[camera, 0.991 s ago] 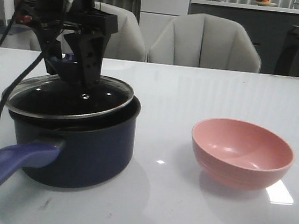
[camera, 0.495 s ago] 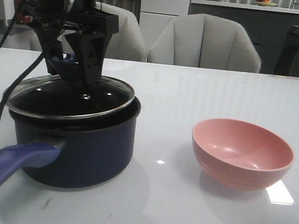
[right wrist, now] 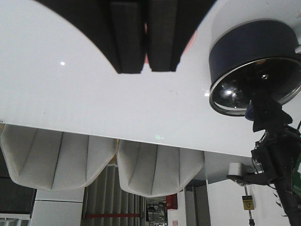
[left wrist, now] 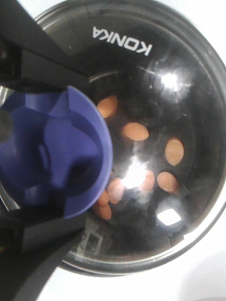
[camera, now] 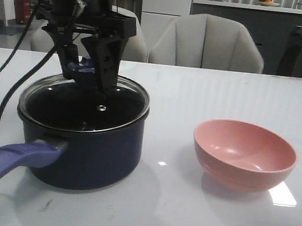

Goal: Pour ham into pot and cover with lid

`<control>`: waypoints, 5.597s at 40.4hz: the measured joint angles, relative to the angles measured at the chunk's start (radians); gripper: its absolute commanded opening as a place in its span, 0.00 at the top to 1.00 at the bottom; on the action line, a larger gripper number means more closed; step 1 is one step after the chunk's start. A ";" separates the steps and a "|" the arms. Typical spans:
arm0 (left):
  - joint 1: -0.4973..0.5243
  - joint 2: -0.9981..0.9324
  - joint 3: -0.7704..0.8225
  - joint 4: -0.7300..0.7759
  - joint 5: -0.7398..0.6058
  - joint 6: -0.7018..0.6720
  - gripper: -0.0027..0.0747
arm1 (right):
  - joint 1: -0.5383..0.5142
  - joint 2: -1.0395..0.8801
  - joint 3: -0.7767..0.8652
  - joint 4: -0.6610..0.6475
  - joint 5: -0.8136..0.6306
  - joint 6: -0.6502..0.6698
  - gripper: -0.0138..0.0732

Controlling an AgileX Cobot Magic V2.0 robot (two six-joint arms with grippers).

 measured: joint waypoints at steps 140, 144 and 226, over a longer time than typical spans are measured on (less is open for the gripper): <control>0.196 -1.872 1.473 0.008 -1.022 -0.002 0.81 | 0.000 0.000 0.000 0.000 0.000 0.000 0.67; 0.306 -1.872 1.554 0.006 -1.120 -0.002 0.81 | 0.000 0.000 0.000 0.000 0.000 0.000 0.67; 0.456 -1.893 1.655 -0.012 -1.257 -0.008 0.81 | -0.253 -0.062 0.213 -0.307 -0.168 0.258 0.67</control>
